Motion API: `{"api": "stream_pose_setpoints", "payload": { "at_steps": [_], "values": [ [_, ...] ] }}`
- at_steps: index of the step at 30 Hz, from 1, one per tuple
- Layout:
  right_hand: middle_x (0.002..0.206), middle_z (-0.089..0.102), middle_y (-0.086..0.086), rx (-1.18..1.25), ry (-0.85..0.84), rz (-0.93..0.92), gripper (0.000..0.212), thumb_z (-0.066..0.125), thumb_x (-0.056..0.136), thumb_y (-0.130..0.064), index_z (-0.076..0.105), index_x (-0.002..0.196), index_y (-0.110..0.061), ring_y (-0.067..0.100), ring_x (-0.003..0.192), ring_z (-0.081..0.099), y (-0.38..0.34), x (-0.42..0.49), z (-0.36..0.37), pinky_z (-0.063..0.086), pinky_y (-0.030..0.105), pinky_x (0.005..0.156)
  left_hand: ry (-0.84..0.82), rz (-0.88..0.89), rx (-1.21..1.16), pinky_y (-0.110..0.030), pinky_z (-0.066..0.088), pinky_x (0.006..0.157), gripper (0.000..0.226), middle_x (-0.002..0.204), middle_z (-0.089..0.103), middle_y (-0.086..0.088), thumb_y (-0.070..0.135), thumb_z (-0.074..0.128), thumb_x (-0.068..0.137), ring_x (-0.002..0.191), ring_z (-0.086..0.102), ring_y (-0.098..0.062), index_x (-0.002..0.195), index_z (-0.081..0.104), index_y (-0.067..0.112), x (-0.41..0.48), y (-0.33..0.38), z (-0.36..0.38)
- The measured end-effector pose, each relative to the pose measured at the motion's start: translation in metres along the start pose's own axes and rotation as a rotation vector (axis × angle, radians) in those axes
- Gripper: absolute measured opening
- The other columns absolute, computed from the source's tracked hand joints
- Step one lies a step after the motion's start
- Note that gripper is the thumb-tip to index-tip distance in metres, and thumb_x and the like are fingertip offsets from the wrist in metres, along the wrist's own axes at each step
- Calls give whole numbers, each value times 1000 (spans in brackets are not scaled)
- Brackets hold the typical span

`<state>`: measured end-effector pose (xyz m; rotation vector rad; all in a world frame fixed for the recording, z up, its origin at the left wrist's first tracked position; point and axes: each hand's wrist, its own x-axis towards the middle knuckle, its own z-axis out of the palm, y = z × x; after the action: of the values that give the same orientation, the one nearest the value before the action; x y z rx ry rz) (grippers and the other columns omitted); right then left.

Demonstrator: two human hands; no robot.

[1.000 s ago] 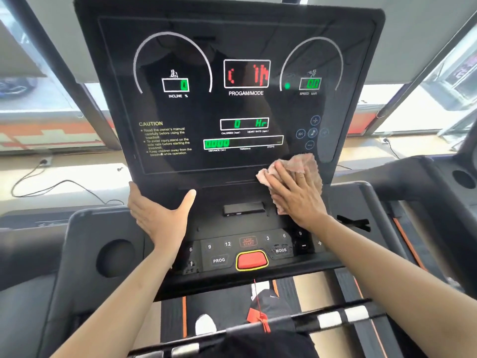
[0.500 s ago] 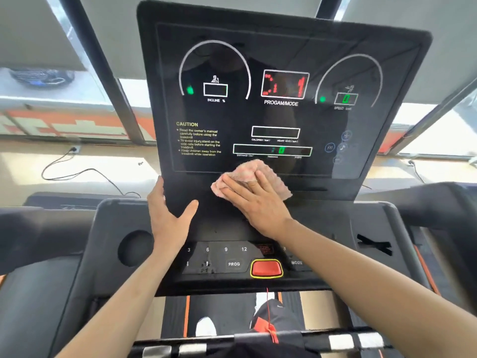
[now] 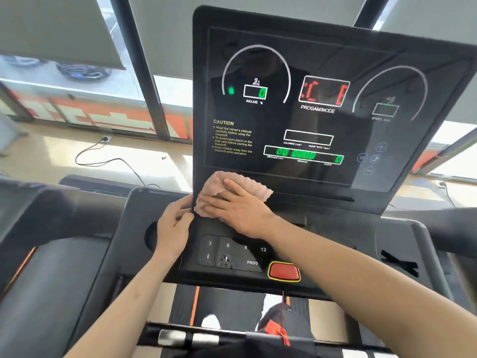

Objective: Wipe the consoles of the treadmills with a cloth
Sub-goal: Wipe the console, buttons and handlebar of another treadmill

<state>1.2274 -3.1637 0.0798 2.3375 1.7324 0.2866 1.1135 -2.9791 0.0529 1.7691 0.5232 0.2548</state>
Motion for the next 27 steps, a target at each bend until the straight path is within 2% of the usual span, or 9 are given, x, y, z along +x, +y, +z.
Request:
{"api": "stream_pose_setpoints", "payload": {
  "at_steps": [5, 10, 14, 18, 24, 27],
  "values": [
    [164, 37, -3, 98, -7, -50, 52, 50, 103, -38, 41, 153, -29, 25, 152, 31, -3, -7, 3, 1, 52, 128, -18, 4, 113, -6, 45, 86, 41, 122, 67, 6, 2, 60, 96, 107, 66, -11, 132, 67, 20, -11, -14, -7],
    [167, 28, 1, 209, -31, -53, 50, 51, 103, -33, 44, 152, -29, 27, 150, 34, -10, -29, 9, 19, 52, 126, -48, 59, 176, -14, 47, 92, 42, 121, 65, 9, 0, 63, 94, 109, 64, -9, 130, 68, 21, -15, -18, -9],
    [171, 14, -6, 235, -127, 36, 52, 33, 107, -49, 34, 157, -34, 23, 154, 24, -12, -45, 10, 11, 52, 127, -45, 88, 191, -31, 54, 99, 41, 123, 64, 14, 0, 64, 92, 110, 64, -8, 126, 70, 22, -16, -21, -8],
    [170, 15, -11, 253, -210, 108, 56, 19, 108, -56, 23, 160, -37, 20, 158, 13, -6, -65, 12, 4, 51, 128, -21, 110, 216, -40, 54, 101, 40, 127, 62, 14, 6, 63, 92, 115, 63, -11, 129, 70, 18, -20, -20, -1],
    [171, 4, -11, 218, -240, 232, 58, 13, 108, -54, 7, 163, -36, 15, 159, 1, 11, -119, 11, -1, 45, 129, 4, 108, 291, -46, 48, 109, 45, 141, 58, 9, 6, 63, 94, 129, 55, -14, 138, 66, 19, -28, -26, 6],
    [171, 2, -10, 245, -239, 293, 56, 14, 109, -52, 9, 162, -37, 15, 159, 4, 14, -142, 9, 2, 44, 129, 18, 96, 308, -45, 42, 115, 47, 145, 55, 6, 6, 63, 94, 134, 52, -17, 140, 63, 17, -31, -24, 12]
  ]
}}
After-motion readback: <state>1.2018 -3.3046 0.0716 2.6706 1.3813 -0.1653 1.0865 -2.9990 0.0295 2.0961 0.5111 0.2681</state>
